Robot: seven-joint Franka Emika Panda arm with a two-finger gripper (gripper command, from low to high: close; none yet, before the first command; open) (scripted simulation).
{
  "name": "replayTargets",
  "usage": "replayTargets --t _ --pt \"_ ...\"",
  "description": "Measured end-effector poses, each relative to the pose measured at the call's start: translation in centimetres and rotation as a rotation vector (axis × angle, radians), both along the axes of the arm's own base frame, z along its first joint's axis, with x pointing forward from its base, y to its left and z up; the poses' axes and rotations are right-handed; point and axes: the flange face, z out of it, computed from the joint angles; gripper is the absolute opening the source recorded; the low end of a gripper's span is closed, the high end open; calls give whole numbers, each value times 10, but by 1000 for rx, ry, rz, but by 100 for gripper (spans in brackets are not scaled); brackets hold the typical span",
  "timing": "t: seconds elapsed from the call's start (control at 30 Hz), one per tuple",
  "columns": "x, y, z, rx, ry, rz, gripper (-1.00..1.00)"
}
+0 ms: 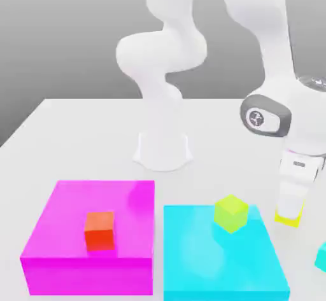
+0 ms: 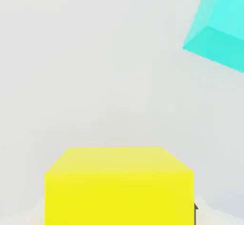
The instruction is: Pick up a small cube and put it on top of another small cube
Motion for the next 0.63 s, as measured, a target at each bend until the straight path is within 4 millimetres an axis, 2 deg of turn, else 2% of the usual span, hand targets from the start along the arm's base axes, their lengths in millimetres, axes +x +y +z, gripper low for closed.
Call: replayTargets --t 0.1,0.37,0.43,0.5,0.53,0.63 --pt "24 14 16 1 1 49 -100" --pt "102 51 52 1 2 212 -100" --pt "110 55 35 0 2 226 -100" --pt "111 55 7 0 1 229 -100" --pt "111 55 -3 0 1 230 100" --pt "111 55 -3 0 1 230 100"
